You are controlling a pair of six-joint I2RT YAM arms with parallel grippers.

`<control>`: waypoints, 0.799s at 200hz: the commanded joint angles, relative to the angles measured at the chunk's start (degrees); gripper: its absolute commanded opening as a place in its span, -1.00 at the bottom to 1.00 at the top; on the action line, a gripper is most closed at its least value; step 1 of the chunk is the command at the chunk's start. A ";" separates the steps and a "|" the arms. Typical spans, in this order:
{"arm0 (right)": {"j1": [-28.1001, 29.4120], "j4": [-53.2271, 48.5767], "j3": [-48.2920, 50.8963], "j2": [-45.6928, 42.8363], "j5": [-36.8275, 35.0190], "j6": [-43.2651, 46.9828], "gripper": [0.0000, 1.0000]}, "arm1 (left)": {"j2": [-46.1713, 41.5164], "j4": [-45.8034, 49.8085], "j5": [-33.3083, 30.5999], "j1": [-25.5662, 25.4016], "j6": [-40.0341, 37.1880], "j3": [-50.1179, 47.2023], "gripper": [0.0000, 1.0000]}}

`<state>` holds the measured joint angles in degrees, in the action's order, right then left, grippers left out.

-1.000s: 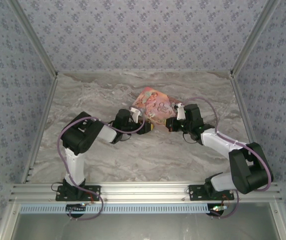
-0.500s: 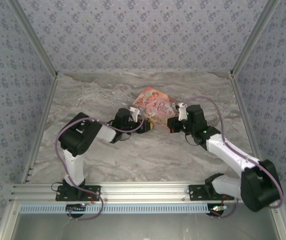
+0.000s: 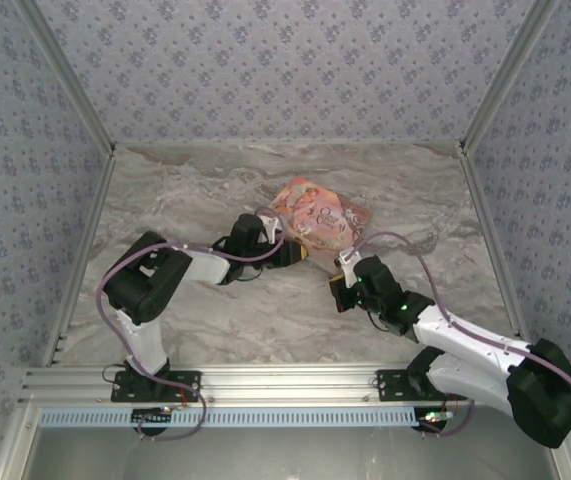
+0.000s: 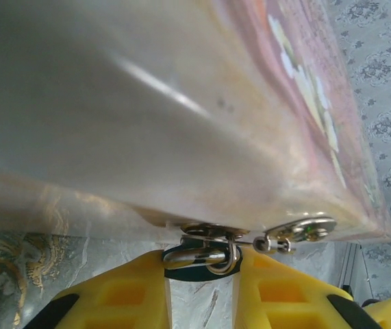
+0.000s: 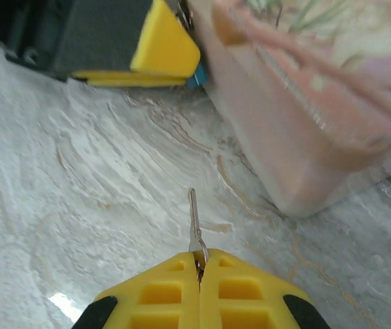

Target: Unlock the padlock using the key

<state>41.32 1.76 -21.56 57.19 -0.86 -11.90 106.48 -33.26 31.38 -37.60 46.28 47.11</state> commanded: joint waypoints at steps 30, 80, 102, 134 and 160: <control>2.41 9.19 1.26 5.70 -5.63 6.16 -1.00 | -2.85 4.91 2.47 -1.65 4.64 4.12 -0.60; 2.87 13.37 -0.54 12.71 -6.43 10.34 -1.00 | -3.29 6.88 3.38 -2.29 6.36 5.25 -0.61; 2.66 15.31 -1.11 15.13 -7.26 11.48 -1.00 | -3.60 7.62 3.65 -2.35 6.54 5.44 -0.61; 2.55 18.36 -1.63 18.48 -8.01 12.34 -1.00 | -3.90 8.65 3.78 -2.35 7.17 5.53 -0.61; 2.69 20.92 -1.79 20.40 -8.76 12.94 -1.00 | -4.45 9.31 3.96 -2.43 8.12 5.53 -0.61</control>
<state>43.81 18.35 -21.82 76.29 -7.64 -0.73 105.41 -23.90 31.90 -39.46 52.23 50.87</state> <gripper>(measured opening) 0.058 0.200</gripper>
